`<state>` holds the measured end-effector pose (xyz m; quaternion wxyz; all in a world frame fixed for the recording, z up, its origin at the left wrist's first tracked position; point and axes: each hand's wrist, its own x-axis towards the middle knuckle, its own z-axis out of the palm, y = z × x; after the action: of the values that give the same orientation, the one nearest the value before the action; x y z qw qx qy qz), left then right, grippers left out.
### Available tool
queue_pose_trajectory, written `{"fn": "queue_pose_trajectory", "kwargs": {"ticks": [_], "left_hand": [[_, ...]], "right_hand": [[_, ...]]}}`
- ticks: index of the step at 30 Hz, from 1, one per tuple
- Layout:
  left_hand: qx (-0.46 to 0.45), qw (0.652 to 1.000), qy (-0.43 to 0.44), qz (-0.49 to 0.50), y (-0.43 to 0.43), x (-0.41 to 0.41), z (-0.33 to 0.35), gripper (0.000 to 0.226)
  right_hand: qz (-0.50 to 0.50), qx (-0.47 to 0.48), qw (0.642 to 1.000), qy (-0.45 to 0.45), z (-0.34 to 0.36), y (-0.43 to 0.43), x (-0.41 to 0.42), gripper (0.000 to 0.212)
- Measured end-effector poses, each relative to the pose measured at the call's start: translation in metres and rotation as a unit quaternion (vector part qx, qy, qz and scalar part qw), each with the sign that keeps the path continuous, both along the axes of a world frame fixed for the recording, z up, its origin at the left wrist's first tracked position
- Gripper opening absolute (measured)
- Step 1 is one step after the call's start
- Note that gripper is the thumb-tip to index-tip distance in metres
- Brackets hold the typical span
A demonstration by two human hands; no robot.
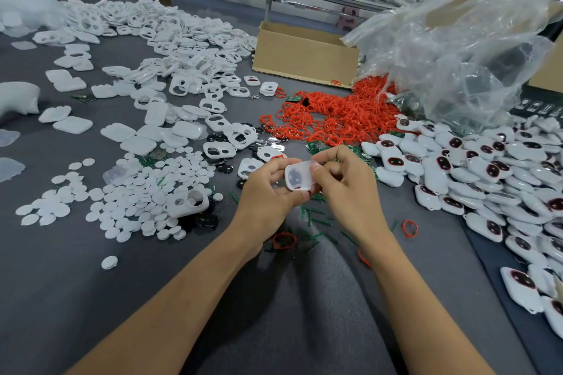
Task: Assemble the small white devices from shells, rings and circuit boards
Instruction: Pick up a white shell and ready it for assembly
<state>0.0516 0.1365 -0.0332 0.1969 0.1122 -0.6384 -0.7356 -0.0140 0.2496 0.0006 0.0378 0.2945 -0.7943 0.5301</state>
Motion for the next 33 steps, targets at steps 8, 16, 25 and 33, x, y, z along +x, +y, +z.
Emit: {"fn": "queue_pose_trajectory", "kwargs": {"ticks": [8, 16, 25, 33], "left_hand": [[0.003, 1.0, 0.003, -0.011, 0.0, 0.0, -0.001, 0.042], [0.062, 0.998, 0.009, -0.027, 0.001, 0.0, 0.001, 0.041], [0.139, 0.99, 0.014, -0.006, 0.001, -0.002, 0.003, 0.038], [0.147, 0.989, 0.007, 0.026, 0.001, -0.001, 0.005, 0.04]], "right_hand": [[-0.027, 0.054, 0.994, 0.088, -0.005, -0.002, 0.0, 0.009], [-0.073, 0.078, 0.988, 0.113, -0.007, -0.002, -0.002, 0.005], [-0.11, 0.178, 0.947, 0.244, -0.007, -0.001, 0.005, 0.022], [-0.072, 0.269, 0.921, 0.274, -0.005, 0.002, 0.008, 0.035]]}}
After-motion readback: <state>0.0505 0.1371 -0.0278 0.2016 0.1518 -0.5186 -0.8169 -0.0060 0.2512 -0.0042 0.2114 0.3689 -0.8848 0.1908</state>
